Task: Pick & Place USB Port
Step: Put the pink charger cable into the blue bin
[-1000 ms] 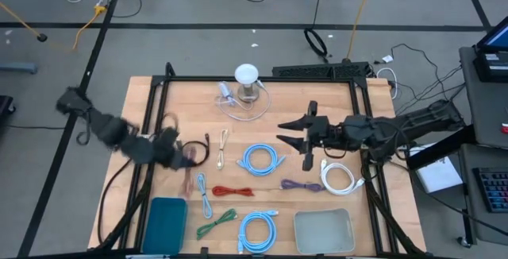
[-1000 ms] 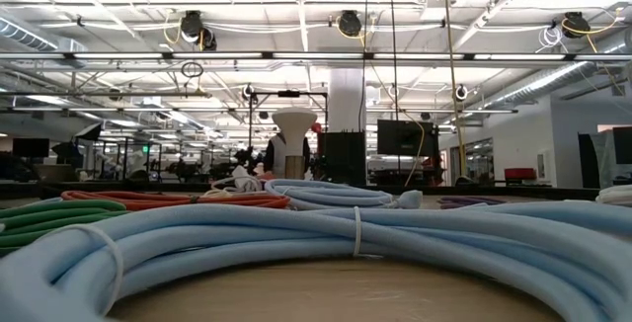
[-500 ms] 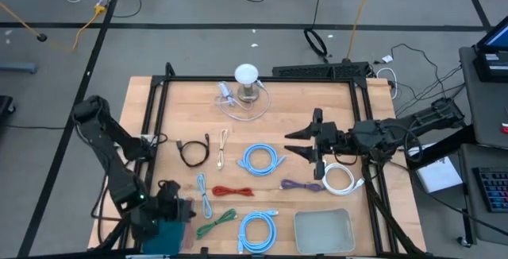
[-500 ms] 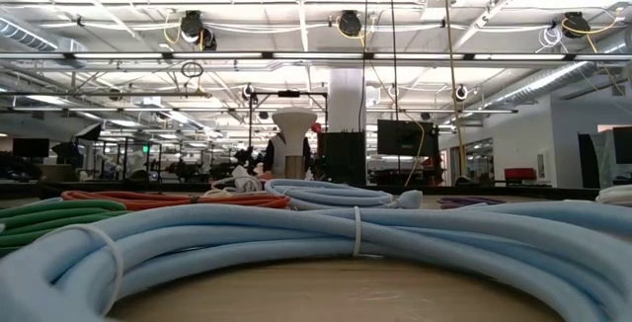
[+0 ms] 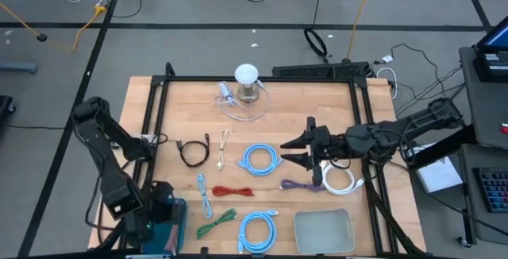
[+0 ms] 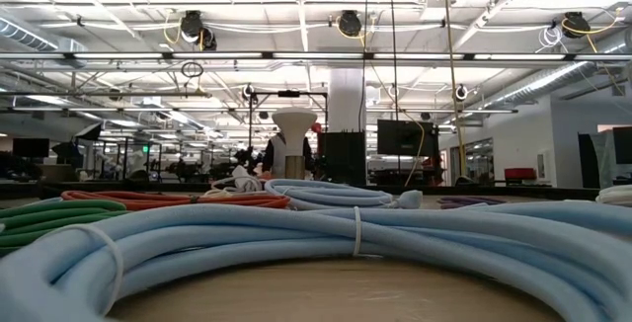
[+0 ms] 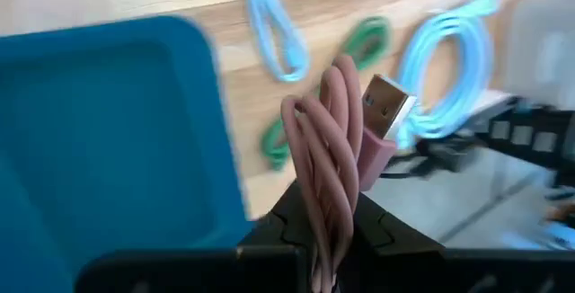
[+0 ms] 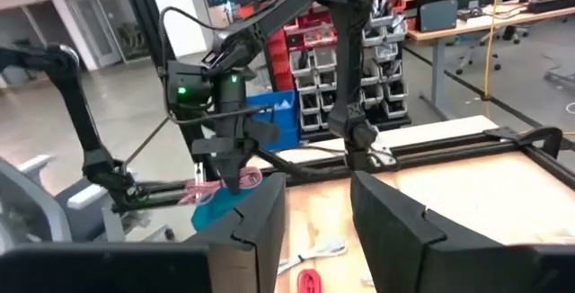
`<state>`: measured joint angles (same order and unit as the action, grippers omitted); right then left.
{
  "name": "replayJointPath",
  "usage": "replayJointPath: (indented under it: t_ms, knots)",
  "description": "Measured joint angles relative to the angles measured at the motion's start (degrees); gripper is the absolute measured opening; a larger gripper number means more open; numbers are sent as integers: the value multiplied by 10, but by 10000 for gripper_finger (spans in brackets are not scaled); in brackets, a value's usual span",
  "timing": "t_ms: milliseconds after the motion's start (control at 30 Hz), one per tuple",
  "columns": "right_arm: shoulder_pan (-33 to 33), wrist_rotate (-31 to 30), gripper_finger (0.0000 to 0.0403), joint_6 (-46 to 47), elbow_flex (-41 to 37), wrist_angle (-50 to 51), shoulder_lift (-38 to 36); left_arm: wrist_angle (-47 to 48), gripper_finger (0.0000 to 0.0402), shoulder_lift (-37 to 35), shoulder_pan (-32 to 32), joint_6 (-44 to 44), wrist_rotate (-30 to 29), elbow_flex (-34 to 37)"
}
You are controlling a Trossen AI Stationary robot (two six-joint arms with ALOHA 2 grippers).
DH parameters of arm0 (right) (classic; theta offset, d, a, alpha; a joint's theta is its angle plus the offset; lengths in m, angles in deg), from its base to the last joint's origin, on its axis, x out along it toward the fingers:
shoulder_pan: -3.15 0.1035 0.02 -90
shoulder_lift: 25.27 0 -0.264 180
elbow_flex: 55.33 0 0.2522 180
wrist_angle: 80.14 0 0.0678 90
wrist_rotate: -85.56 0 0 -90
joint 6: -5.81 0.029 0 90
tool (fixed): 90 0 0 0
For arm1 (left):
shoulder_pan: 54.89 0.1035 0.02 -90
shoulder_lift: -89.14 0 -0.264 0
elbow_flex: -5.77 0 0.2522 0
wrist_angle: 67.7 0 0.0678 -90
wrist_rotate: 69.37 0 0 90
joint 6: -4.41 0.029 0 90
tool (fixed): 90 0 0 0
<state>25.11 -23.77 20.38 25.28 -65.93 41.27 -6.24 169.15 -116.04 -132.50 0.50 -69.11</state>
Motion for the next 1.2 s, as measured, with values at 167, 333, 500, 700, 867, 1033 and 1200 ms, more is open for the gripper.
replayJointPath:
  t_ms: [167,333,500,700,867,1033,1200]
  knots:
    - [6,0,120,2,0,-1,-1,0,17,31,-10,-4,60,0]
    - [7,0,120,4,0,-2,-2,1,17,50,-22,-12,81,0]
    - [7,0,119,4,0,-1,-2,23,17,57,-24,-18,82,0]
    - [7,0,116,4,0,-2,-2,54,30,59,-22,-24,92,0]
    - [7,1,116,6,0,-2,-2,57,34,59,-24,-29,98,0]
    - [10,1,116,8,0,-2,-2,58,25,59,-24,-27,98,0]
    - [10,1,116,8,0,-2,-2,65,59,59,-24,-27,98,0]
